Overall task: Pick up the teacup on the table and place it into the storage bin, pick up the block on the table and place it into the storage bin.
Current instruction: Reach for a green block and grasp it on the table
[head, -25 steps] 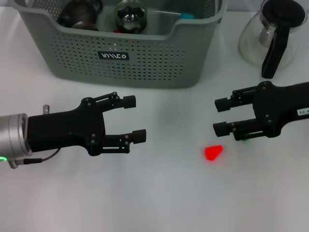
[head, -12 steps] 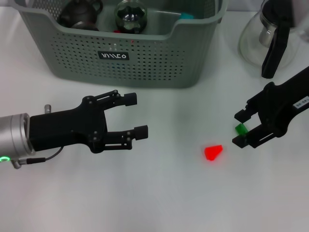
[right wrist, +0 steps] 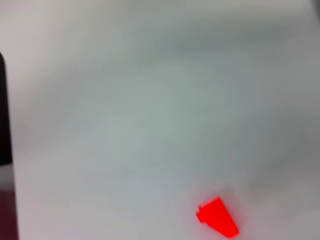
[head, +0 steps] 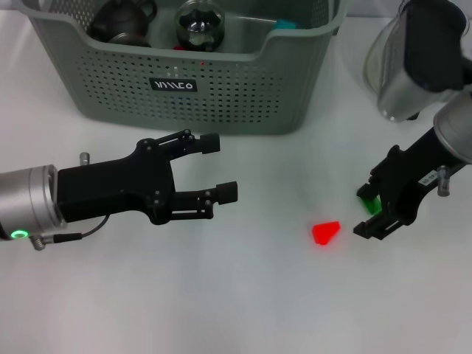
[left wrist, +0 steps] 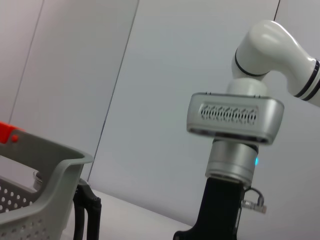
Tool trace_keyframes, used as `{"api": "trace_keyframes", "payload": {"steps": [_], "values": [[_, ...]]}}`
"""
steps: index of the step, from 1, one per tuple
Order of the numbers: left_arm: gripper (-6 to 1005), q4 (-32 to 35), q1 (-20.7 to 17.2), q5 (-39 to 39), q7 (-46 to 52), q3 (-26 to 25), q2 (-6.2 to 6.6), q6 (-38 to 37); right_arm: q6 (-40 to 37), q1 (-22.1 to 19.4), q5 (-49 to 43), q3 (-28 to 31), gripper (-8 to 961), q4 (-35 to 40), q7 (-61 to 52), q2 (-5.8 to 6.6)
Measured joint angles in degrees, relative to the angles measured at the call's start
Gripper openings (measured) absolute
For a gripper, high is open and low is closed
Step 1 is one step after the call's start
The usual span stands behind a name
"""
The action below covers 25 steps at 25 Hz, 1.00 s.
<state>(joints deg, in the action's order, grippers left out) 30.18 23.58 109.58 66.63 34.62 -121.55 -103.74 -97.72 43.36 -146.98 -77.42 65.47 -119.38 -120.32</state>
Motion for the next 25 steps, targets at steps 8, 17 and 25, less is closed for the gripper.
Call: {"api": "trace_keyframes", "payload": {"steps": [8, 17, 25], "values": [[886, 0.83, -1.13, 1.07, -0.01, -0.07, 0.47, 0.11, 3.31, -0.63, -1.27, -1.15, 668, -1.21, -0.6, 0.01], [886, 1.28, -2.07, 1.66, -0.01, -2.85, 0.63, 0.57, 5.07, -0.4, -3.48, -2.05, 669, -2.1, -0.37, 0.03], [886, 1.24, -2.1, 1.7, 0.02, -2.9, 0.61, 0.59, 11.46, -0.21, -3.53, -6.23, 669, -4.86, -0.76, -0.02]]}}
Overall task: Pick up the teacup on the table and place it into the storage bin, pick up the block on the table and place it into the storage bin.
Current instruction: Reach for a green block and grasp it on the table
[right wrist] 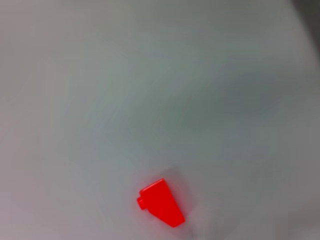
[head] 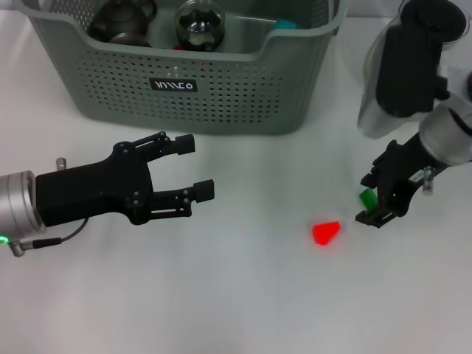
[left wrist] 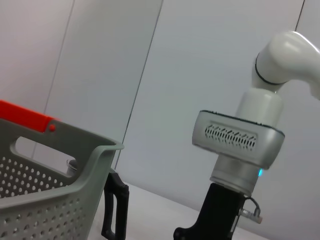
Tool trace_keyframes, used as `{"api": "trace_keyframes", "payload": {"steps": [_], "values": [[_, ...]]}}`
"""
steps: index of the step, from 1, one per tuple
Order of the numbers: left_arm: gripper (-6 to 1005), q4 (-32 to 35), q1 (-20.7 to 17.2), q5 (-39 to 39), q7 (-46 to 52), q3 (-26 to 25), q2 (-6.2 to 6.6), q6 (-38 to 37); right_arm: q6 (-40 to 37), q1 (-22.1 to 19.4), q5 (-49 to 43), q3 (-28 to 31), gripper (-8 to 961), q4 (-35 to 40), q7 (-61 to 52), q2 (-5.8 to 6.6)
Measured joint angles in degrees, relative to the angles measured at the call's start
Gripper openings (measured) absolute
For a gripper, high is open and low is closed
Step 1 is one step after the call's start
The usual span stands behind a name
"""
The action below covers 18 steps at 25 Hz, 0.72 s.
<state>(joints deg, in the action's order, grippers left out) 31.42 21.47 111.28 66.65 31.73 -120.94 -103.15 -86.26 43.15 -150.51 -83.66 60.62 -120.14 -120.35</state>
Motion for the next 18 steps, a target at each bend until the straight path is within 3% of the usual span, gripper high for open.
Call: {"api": "trace_keyframes", "payload": {"steps": [18], "values": [[885, -0.39, 0.02, -0.17, 0.26, 0.0, -0.05, 1.56, 3.89, 1.54, 0.27, -1.53, 668, -5.36, -0.03, -0.06]]}}
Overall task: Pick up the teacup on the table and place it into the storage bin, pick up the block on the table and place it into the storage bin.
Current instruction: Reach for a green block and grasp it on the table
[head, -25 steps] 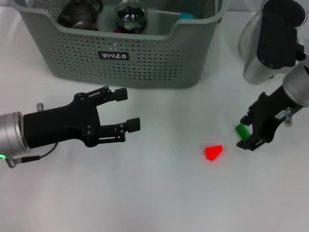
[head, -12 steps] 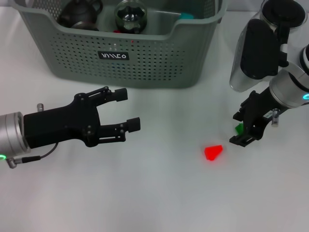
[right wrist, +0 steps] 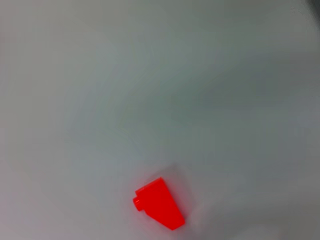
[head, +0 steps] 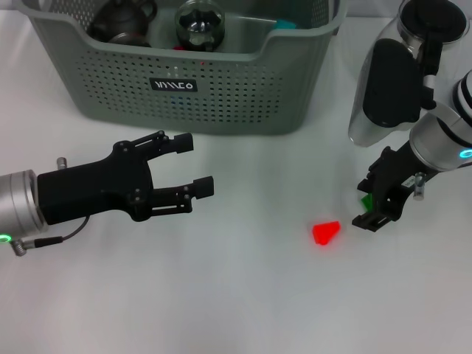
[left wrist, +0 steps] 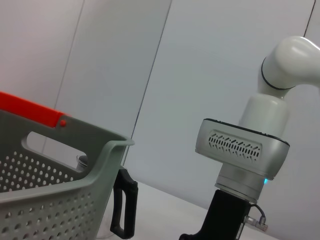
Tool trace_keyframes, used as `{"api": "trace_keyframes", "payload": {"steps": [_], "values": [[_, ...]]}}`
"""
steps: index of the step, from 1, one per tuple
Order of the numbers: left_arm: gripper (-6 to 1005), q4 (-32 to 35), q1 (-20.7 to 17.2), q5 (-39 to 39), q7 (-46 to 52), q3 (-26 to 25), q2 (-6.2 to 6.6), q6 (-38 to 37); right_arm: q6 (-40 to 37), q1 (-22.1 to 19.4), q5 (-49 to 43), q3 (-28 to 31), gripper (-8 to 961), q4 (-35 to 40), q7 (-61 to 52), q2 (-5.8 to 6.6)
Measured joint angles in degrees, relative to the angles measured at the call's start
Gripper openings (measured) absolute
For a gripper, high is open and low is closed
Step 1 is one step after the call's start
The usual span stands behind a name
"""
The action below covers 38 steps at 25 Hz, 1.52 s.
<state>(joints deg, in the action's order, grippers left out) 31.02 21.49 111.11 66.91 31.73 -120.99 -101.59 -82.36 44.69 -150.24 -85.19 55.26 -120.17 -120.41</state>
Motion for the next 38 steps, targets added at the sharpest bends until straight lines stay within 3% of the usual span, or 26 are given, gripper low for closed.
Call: {"api": "trace_keyframes", "payload": {"steps": [27, 38], "values": [[886, -0.09, -0.05, -0.11, 0.06, 0.0, -0.09, 0.1, -6.49, -2.35, -1.73, 3.09, 668, 4.32, -1.14, 0.35], [885, -0.09, -0.05, -0.28, 0.06, 0.0, -0.12, 0.3, -5.76, -2.35, -1.92, 2.09, 667, 3.74, -0.89, 0.2]]}}
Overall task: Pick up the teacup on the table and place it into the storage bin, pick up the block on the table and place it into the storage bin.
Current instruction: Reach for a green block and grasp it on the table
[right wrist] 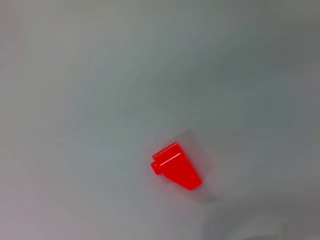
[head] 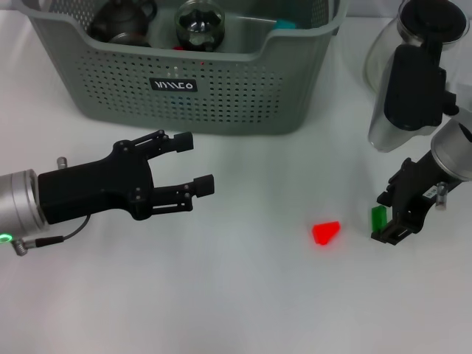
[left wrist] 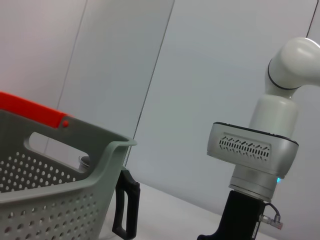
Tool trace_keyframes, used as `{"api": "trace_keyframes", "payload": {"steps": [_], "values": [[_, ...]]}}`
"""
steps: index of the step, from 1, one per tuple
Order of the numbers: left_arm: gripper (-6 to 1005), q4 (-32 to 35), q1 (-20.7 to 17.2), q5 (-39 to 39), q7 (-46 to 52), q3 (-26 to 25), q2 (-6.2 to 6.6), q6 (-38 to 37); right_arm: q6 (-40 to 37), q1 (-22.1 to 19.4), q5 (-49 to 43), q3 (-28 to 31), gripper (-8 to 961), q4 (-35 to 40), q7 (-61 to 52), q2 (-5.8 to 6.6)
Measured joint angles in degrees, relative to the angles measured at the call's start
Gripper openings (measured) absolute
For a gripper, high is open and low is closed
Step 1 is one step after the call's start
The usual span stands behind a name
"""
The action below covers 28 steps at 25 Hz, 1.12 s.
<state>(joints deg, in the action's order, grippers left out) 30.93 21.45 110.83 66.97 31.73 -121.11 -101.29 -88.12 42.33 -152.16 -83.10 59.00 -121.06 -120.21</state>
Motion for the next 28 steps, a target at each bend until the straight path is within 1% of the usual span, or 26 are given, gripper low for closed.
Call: {"api": "trace_keyframes", "payload": {"steps": [18, 23, 28], "values": [[885, 0.0, -0.09, 0.0, 0.01, 0.0, -0.09, 0.58, 0.75, 0.28, -0.51, -0.86, 656, -1.61, 0.04, -0.1], [885, 0.01, -0.09, 0.0, 0.01, 0.0, -0.09, 0.57, 0.93, 0.55, -0.55, -0.16, 653, -2.03, -0.26, -0.01], [886, 0.0, -0.13, 0.0, 0.04, 0.0, -0.09, 0.57, 0.66, 0.36, -0.28, 0.27, 437, -1.62, -0.03, 0.05]]}}
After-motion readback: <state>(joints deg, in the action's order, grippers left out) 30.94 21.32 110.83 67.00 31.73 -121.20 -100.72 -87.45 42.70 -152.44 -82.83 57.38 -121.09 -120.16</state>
